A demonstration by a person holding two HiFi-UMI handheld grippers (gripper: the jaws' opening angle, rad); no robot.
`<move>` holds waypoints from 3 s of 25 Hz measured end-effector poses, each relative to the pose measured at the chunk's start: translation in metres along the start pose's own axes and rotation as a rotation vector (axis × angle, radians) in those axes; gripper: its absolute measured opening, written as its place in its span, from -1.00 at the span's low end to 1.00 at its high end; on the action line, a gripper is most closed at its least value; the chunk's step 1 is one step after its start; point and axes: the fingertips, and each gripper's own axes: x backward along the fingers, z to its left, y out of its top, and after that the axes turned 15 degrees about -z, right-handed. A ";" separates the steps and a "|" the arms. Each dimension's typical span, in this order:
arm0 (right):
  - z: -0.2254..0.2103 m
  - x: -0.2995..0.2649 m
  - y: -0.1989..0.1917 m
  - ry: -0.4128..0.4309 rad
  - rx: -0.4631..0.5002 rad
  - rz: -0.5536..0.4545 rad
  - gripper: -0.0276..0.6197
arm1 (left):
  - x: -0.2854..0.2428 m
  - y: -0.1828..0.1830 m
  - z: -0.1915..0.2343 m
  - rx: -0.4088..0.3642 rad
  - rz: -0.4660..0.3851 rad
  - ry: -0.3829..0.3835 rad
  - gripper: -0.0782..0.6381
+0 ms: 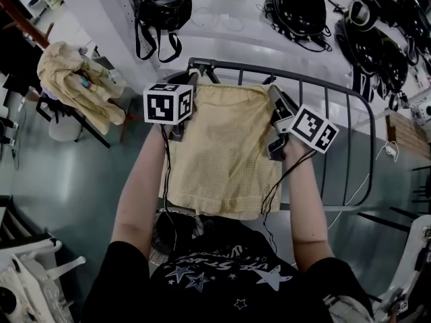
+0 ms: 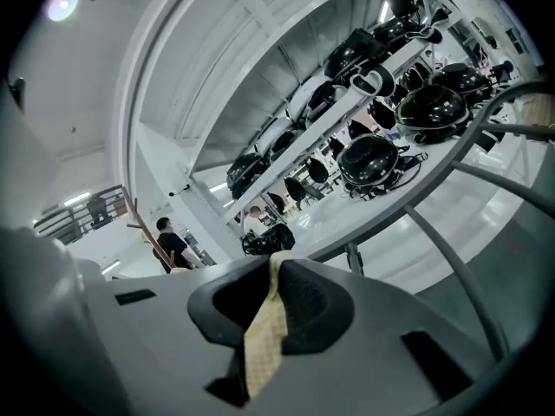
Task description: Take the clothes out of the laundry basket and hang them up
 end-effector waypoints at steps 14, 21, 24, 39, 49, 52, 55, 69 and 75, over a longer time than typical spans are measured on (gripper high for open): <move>-0.029 -0.013 -0.035 -0.083 0.036 0.152 -0.70 | -0.022 -0.052 0.005 0.015 0.179 -0.024 -0.67; -0.033 -0.009 -0.049 -0.089 0.060 0.202 -0.36 | -0.022 -0.060 0.001 0.013 0.187 -0.035 -0.67; -0.030 -0.007 -0.055 -0.064 0.060 0.234 -0.13 | -0.021 -0.061 -0.002 0.017 0.180 -0.049 -0.57; -0.013 0.018 -0.054 -0.033 0.094 0.220 -0.09 | 0.000 -0.064 0.001 -0.015 0.219 -0.012 -0.05; 0.001 0.030 -0.057 -0.011 0.110 0.215 -0.13 | 0.021 -0.061 -0.005 0.048 0.183 -0.024 0.03; 0.011 0.039 -0.053 0.004 0.142 0.194 -0.19 | 0.035 -0.051 -0.007 0.054 0.133 -0.017 0.02; 0.024 0.051 -0.044 0.023 0.184 0.161 -0.24 | 0.054 -0.039 -0.010 0.054 0.082 -0.010 0.00; 0.109 0.161 -0.019 0.054 0.334 -0.068 -0.81 | 0.197 0.012 -0.056 0.014 -0.179 -0.006 -0.68; 0.138 0.226 -0.037 0.076 0.330 -0.119 -0.88 | 0.266 0.005 -0.083 -0.006 -0.213 -0.043 -0.71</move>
